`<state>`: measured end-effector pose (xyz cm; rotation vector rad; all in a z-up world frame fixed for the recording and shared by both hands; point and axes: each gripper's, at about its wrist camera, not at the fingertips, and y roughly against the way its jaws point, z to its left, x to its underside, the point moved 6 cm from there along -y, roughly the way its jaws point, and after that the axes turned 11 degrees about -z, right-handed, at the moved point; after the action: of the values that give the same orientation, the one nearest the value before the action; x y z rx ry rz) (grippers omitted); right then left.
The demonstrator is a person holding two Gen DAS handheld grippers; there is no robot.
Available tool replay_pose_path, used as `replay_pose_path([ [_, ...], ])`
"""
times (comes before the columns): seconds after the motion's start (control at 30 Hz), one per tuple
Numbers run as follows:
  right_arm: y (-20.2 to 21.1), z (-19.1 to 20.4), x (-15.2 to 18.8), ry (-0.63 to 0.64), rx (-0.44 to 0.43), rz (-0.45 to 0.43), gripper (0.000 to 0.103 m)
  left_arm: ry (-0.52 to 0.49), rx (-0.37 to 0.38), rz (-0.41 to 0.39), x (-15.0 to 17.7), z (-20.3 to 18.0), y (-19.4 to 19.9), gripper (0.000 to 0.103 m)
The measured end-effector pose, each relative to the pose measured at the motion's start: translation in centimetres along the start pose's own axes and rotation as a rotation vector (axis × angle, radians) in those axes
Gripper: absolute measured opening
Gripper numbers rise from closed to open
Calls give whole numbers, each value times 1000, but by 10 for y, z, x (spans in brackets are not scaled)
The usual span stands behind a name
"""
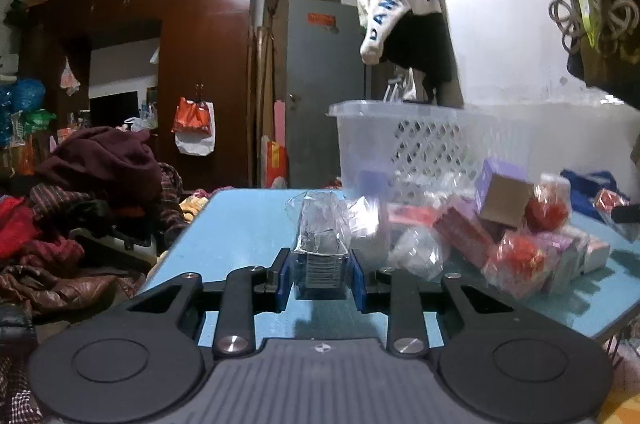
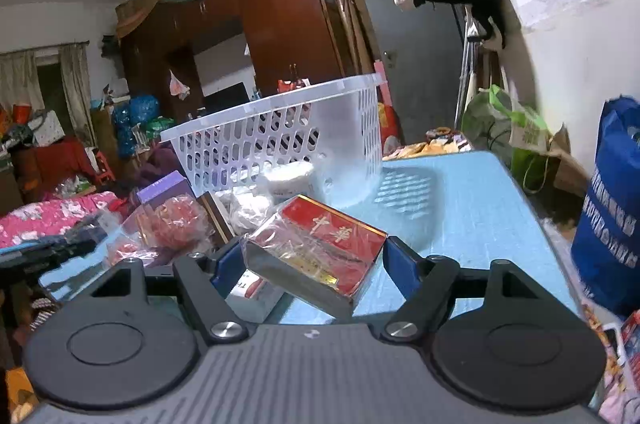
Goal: Organize objects
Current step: 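Lift both held items and release them into the basket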
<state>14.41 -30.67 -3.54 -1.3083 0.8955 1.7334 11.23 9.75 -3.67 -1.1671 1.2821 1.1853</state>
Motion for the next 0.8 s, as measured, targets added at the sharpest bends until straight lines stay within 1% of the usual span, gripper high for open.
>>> replay_pose_path([
  [0.13, 1, 5, -4, 41, -1, -18, 76, 17, 9, -32, -7, 2, 4, 33],
  [0.23, 0, 10, -13, 69, -7, -35, 76, 29, 20, -46, -14, 0, 4, 33],
  [0.33, -6, 20, -30, 115, -17, -57, 76, 37, 55, -63, -27, -8, -2, 33],
  [0.4, -13, 29, -44, 157, -30, -69, 76, 43, 91, -86, -46, -16, -12, 34],
  [0.53, -41, 47, -89, 228, -42, -115, 75, 56, 143, -126, -94, -35, -46, 33],
  [0.6, -66, 57, -109, 286, -28, -123, 75, 46, 155, -129, -118, -48, -68, 34],
  [0.63, -82, 61, -115, 308, -15, -111, 75, 47, 166, -123, -129, -55, -83, 33],
  [0.7, -112, 66, -121, 326, -22, -74, 75, 37, 181, -99, -143, -71, -109, 34],
  [0.8, -150, 69, -117, 360, -5, -11, 75, -8, 167, -51, -143, -91, -145, 34],
])
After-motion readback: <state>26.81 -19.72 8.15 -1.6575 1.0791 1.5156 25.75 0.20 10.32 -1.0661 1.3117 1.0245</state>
